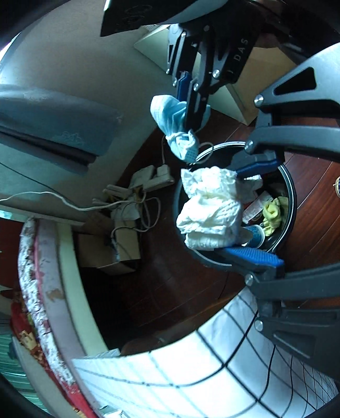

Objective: Collect trash
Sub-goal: 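Open both tools over the black bin to drop tissue and mask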

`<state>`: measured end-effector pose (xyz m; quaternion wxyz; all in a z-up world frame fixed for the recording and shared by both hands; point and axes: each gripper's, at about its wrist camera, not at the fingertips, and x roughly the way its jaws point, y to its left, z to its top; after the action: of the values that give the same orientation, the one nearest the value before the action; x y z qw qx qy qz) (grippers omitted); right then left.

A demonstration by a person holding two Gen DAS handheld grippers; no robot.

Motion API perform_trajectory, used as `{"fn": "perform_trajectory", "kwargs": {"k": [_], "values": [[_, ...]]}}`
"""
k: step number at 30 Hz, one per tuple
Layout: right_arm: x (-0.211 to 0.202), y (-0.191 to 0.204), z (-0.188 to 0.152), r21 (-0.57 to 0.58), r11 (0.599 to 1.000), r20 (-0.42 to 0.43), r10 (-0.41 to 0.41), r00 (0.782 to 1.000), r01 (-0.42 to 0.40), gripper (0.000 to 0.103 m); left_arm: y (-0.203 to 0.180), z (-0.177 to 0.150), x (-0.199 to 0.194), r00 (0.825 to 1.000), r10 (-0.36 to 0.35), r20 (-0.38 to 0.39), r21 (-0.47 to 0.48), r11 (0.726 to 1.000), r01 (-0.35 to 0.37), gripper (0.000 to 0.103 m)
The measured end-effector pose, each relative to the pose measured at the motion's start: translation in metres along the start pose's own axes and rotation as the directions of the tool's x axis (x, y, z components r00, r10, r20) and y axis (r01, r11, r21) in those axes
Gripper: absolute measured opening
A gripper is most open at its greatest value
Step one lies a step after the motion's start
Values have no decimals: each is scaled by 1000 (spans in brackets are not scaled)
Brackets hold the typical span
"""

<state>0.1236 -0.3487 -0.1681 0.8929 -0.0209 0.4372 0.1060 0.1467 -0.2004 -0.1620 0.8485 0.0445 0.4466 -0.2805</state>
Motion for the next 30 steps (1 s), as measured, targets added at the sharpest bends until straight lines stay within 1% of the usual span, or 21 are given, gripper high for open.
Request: {"fn": "perform_trajectory", "kwargs": {"k": [5,6,7,8,9,10,11,13,15,18,25,30], "values": [[13,-2,-1,-12,1000,-35,19,999,-19,18,-2,-2,13,1000,-10,-28,6,1000,11,51],[16,-2,-2,-11,1000,-47,22,999,-23,18,-1,-2,15,999,-18,-29,4,1000,18,56],[24,-4,-2,-5,1000,-71,17,997,-17,22,0,-3,17,999,-24,-32,0,1000,24,58],[31,-7,-4,0,1000,-95,-5,995,5,43,0,-3,20,999,-10,-38,-3,1000,10,74],[39,-11,-5,9,999,-122,-42,992,43,62,1,-4,24,999,18,-40,-8,1000,-19,89],[45,-14,-8,7,996,-149,-83,985,85,95,3,-4,26,999,27,-39,-16,999,-28,94],[48,-17,-9,-1,994,-162,-110,981,112,99,5,-6,27,999,32,-44,-26,999,-34,100],[51,-23,-13,7,990,-186,-138,973,142,99,10,-12,28,996,77,-43,-45,996,-79,101],[52,-28,-16,9,985,-197,-165,966,170,102,13,-17,26,993,113,-38,-53,992,-115,102],[48,-30,-16,12,983,-196,-176,965,182,102,15,-21,25,988,154,-28,-70,985,-155,102],[38,-23,-13,2,983,-173,-181,968,184,102,13,-19,19,983,184,-10,-55,981,-185,102],[30,-15,-9,-7,983,-154,-181,971,182,102,13,-16,4,979,203,21,-55,978,-202,102]]}}
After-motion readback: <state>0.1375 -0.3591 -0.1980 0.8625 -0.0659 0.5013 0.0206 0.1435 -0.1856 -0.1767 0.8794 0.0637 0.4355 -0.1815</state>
